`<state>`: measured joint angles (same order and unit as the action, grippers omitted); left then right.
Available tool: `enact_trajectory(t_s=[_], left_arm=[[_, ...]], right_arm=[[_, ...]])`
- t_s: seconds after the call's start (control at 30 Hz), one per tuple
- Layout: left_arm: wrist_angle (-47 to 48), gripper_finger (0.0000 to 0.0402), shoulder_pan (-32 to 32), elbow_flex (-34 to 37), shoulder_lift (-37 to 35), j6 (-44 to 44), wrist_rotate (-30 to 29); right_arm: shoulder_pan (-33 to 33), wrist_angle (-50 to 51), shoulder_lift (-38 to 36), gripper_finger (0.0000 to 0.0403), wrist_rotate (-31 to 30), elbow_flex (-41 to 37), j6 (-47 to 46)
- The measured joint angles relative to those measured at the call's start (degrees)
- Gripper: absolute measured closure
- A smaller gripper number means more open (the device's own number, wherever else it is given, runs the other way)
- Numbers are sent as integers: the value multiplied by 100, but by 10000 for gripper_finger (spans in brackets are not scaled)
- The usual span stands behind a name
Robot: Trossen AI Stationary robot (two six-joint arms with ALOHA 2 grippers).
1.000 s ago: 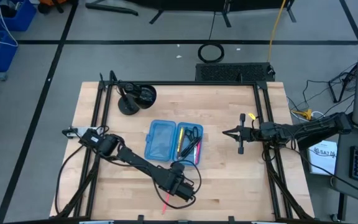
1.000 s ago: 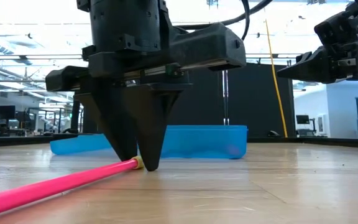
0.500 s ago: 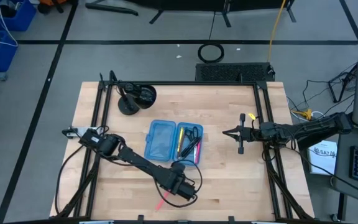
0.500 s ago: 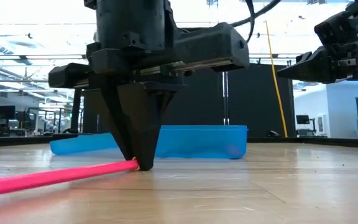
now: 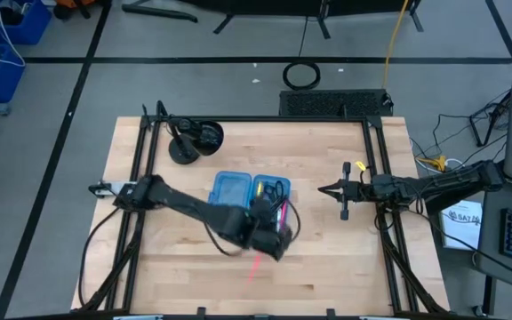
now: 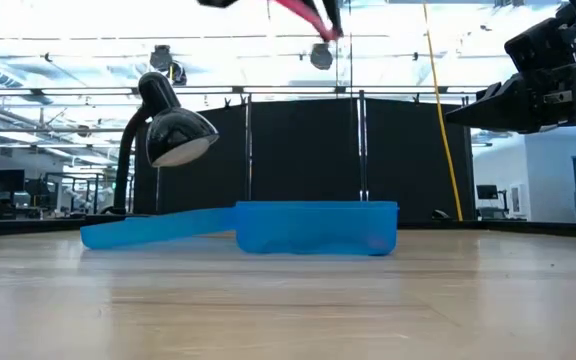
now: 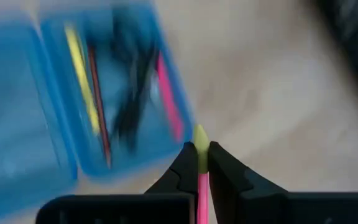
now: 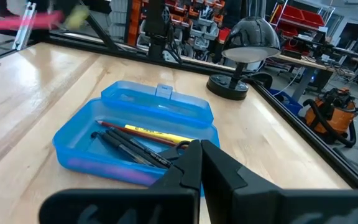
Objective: Pick & place school supplies into a supply box
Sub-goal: Put the pink pencil into the blue box
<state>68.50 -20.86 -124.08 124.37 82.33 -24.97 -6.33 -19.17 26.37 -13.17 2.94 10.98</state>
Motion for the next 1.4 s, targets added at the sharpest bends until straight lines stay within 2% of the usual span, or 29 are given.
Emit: enact_trajectory(t_s=[0.07, 0.17, 0.3, 0.53, 0.73, 0.97, 1.4], left_arm=[[37, 384, 146, -34, -192, -147, -505], [358, 384, 430, -22, -233, -536, -765], [615, 384, 968, 30, -204, -1026, -651], [-23, 384, 1772, 711, -174, -1583, -172], [-952, 384, 1956, 1662, -180, -1469, 123], [-1578, 383, 2095, 2299, -180, -1406, 374], [-1673, 383, 2234, 2611, -185, -1209, 496]], right_arm=[[0, -3, 0, 403, 0, 0, 4], [-2, 9, 0, 403, 0, 0, 4], [-4, 15, 0, 403, 1, 0, -36], [-2, 17, 2, 403, 2, 0, -98], [-4, 46, 2, 403, 2, 0, -131], [-3, 56, 2, 403, 2, 0, -91], [-2, 15, 2, 403, -2, 0, 22]])
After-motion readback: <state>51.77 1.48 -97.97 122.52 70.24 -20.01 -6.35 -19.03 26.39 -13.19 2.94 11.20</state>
